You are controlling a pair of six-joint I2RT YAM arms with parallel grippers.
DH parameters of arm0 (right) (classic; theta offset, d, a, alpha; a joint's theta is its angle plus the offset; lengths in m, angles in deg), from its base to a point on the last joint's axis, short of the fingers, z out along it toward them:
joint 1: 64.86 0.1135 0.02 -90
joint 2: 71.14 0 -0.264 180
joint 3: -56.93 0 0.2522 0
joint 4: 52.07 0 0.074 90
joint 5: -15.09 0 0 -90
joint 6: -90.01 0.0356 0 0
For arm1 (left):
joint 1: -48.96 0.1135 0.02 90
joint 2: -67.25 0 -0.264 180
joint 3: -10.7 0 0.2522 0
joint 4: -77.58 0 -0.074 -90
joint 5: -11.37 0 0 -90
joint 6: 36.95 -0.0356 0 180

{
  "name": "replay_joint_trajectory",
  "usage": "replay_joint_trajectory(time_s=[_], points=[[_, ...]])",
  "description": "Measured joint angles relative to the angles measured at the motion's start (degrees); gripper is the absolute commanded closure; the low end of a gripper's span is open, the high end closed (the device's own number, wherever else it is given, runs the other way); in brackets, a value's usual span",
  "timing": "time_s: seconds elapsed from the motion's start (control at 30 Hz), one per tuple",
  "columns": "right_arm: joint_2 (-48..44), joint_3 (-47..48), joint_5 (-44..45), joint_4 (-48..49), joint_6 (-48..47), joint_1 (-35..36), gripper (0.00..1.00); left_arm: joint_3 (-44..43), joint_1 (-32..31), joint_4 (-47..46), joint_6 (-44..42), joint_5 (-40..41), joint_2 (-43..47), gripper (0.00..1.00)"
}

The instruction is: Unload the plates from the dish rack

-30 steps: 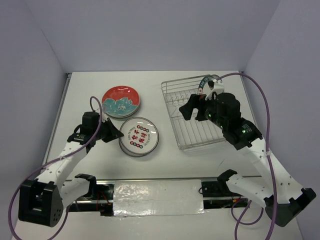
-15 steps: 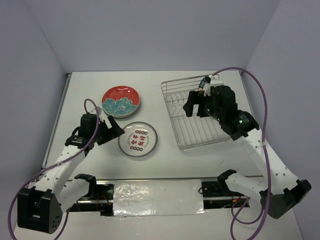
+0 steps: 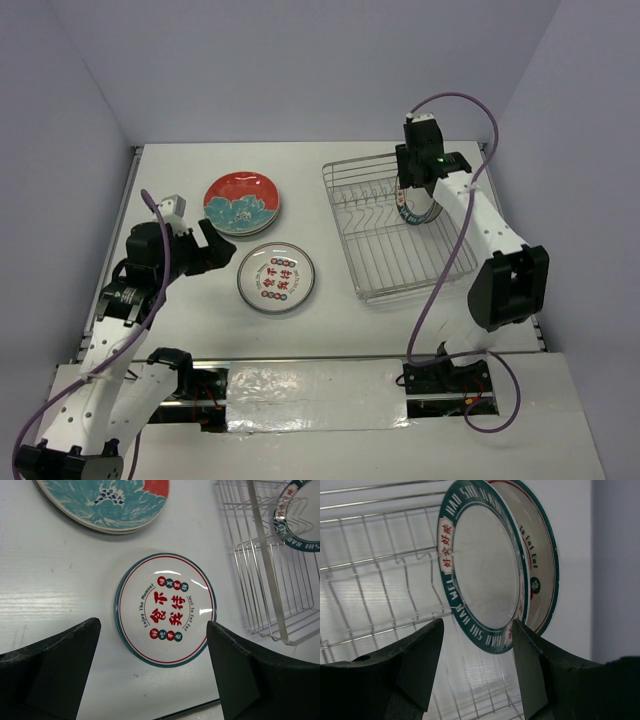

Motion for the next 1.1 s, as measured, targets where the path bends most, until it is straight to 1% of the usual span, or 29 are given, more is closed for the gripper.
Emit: replay_joint_trajectory(time_s=[0.13, 0.37, 0.47, 0.6, 0.77, 0.87, 0.93, 0.97, 1.03, 1.07, 1.1], points=[[4.6, 2.6, 4.3, 0.0, -2.6, -0.1, 0.38, 0.1, -0.1, -0.1, -1.8, -3.4, 0.8, 0.0], [6.0, 4.4, 8.1, 0.7, -5.2, -0.1, 0.4, 1.1, -1.0, -0.2, -2.9, -6.3, 0.3, 0.0], [6.0, 4.3, 8.9, 1.3, -5.9, -0.2, 0.4, 1.1, -1.5, -0.2, -2.9, -6.6, 0.7, 0.0], [6.0, 4.3, 8.7, 2.3, -6.5, -1.0, 0.47, 1.1, -2.6, -0.2, -2.9, -6.8, 0.8, 0.0], [6.4, 4.3, 7.8, 3.3, -6.8, -2.5, 0.5, 1.1, -3.5, -0.2, -2.9, -6.7, 1.0, 0.0], [8.0, 4.3, 7.6, 3.4, -7.0, -3.0, 0.56, 1.1, -3.8, -0.2, -2.9, -6.7, 1.1, 0.0], [9.6, 4.3, 7.4, 3.4, -7.1, -3.0, 0.63, 1.1, -4.1, -0.2, -2.9, -6.7, 1.1, 0.01], [10.5, 4.3, 8.4, 3.5, -7.6, -3.0, 0.7, 1.1, -4.2, -0.2, -2.9, -6.7, 1.1, 0.0], [10.8, 4.3, 8.6, 3.6, -7.8, -3.2, 0.79, 1.1, -4.3, -0.2, -2.9, -6.7, 1.1, 0.0], [10.9, 4.3, 8.6, 3.6, -8.0, -3.4, 0.83, 1.1, -4.4, -0.2, -2.9, -6.7, 1.1, 0.0], [10.9, 4.3, 8.5, 3.7, -8.0, -3.5, 0.84, 1.1, -4.4, -0.2, -2.9, -6.7, 1.1, 0.0]])
